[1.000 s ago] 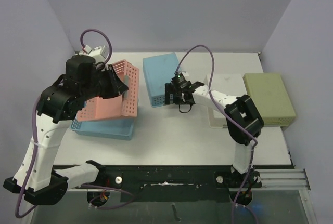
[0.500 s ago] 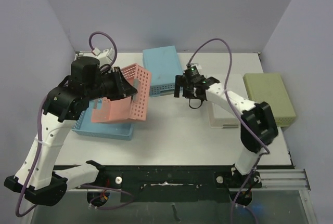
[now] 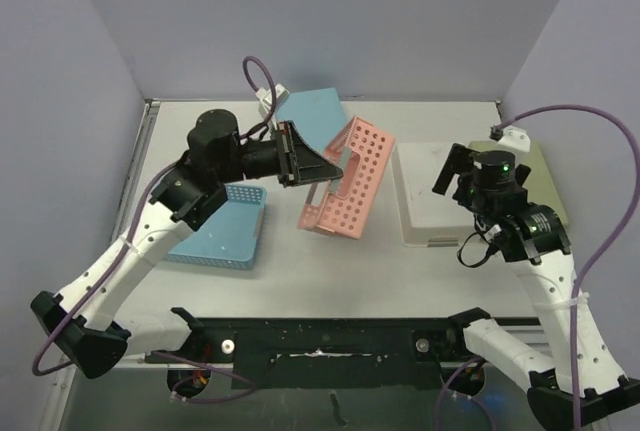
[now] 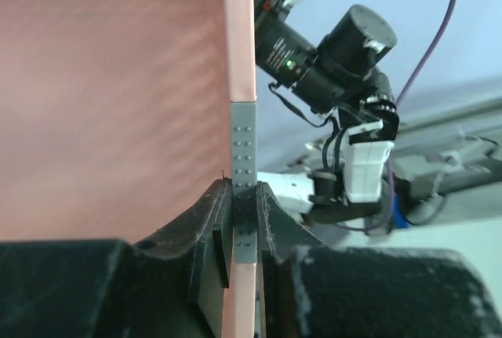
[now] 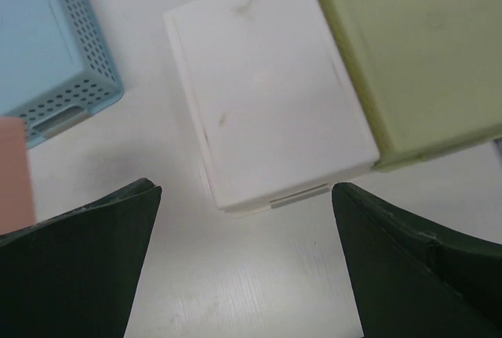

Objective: Turn the large container upside down

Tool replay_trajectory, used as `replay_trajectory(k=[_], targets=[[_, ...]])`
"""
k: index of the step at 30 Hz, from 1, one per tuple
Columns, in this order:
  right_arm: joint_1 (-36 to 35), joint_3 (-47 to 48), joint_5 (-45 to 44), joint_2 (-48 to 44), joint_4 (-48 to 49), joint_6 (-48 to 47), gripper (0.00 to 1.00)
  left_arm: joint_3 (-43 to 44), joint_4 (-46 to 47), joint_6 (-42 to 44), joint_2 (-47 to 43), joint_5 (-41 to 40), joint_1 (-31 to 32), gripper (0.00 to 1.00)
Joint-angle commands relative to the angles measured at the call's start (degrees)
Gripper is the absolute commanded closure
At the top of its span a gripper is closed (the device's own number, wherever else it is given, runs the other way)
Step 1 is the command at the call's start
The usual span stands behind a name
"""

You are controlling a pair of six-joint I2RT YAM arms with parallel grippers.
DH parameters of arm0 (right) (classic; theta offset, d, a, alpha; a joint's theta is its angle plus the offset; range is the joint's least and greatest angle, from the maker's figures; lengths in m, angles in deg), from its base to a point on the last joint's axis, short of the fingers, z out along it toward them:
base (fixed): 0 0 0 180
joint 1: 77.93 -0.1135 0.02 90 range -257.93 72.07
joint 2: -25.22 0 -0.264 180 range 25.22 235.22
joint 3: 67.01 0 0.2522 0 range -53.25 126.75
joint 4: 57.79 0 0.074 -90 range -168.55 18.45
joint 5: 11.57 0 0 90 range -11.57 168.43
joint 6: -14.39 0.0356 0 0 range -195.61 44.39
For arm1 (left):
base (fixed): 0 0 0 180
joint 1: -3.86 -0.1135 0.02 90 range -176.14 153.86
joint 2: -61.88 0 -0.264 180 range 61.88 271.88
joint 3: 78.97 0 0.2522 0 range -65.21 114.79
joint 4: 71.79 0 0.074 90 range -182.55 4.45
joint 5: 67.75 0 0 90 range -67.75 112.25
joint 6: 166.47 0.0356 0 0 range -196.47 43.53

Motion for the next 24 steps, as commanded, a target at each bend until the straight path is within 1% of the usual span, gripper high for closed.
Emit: replay_trajectory(k=[1,4,8,12,18,24], targets=[[1.75,9.01,-6.00,-0.03,-9.59,-1.68,0.02,-11.45,41.10,-19.60,-0.24,10.05,2.16,1.00],[1.72,13.53,-6.88,0.51,-11.85,-1.47,0.02,-18.57,54.97,-27.69,1.15,11.09,3.13,1.00],[1.71,16.66,-7.70,0.37,-12.50,-1.37,0.02,-24.43,64.67,-34.01,2.15,11.48,3.46,1.00],[1.78,16.77,-8.08,0.29,-12.81,-0.80,0.02,-30.05,74.50,-39.89,3.00,10.98,3.37,1.00],[1.79,15.02,-8.41,-0.51,-12.80,0.19,0.02,-36.78,85.25,-46.79,4.93,9.91,3.35,1.00],[1.72,15.11,-8.19,0.77,-12.60,0.31,0.02,-41.32,89.78,-49.34,5.41,9.14,3.60,1.00]])
